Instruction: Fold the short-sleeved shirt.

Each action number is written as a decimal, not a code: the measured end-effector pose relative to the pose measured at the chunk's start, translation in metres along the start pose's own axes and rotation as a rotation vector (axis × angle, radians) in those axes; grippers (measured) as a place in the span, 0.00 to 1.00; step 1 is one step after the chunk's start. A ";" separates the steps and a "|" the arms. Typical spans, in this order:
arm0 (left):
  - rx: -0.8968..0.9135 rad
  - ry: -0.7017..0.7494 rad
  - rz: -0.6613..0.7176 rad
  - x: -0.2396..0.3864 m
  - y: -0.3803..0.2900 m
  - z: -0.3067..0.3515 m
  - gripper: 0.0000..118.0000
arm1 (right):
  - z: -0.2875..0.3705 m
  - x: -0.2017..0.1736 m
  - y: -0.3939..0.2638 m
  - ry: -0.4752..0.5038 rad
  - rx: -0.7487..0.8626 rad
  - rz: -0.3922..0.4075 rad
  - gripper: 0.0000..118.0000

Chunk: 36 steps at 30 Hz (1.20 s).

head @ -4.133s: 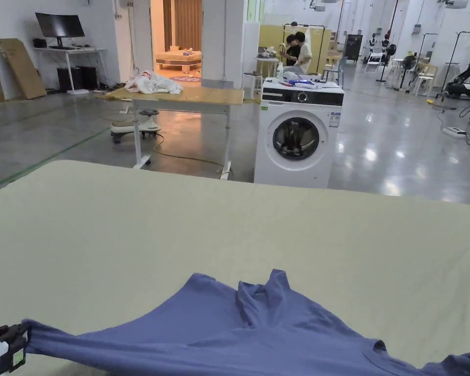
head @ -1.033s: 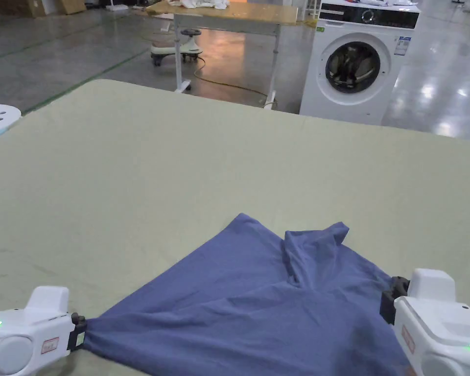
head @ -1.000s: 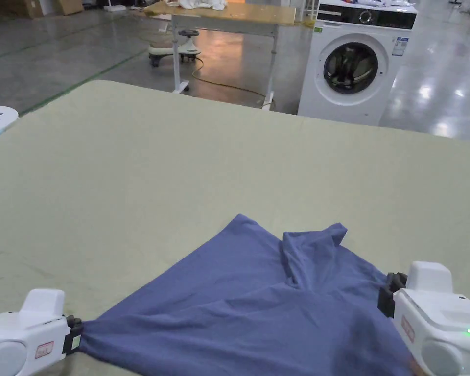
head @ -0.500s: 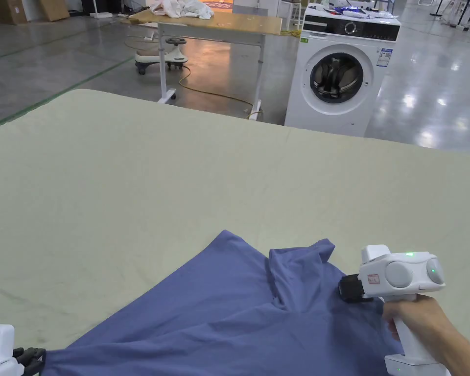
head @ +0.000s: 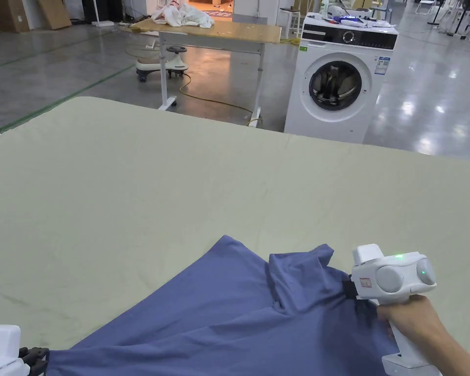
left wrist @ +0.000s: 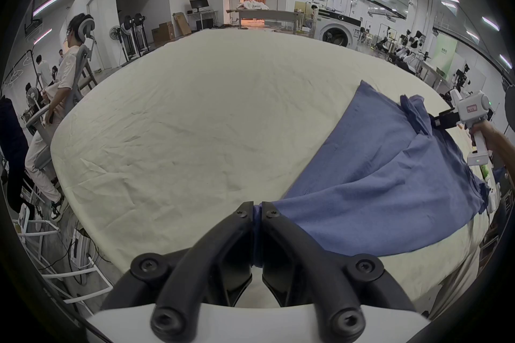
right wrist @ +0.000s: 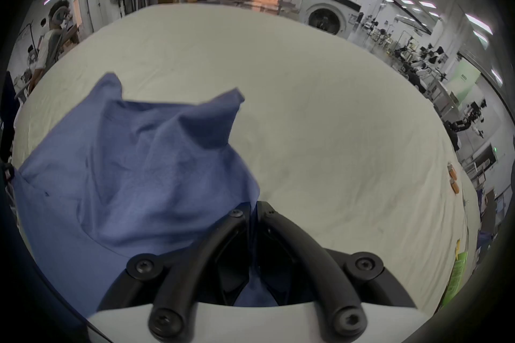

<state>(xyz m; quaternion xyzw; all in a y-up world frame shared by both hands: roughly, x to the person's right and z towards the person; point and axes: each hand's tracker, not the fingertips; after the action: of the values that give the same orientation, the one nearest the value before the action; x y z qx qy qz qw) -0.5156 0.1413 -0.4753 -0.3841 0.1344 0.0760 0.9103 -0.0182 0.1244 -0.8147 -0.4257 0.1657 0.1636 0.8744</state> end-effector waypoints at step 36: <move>0.566 -0.163 -0.187 0.151 0.391 0.130 0.00 | 0.384 0.153 0.110 -0.449 0.746 -0.231 0.02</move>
<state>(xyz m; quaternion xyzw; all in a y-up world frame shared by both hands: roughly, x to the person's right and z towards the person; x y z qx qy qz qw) -0.4421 0.5108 -0.6996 -0.1184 0.0409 -0.0180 0.9920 0.1288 0.5181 -0.7327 -0.0507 -0.0290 0.0825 0.9949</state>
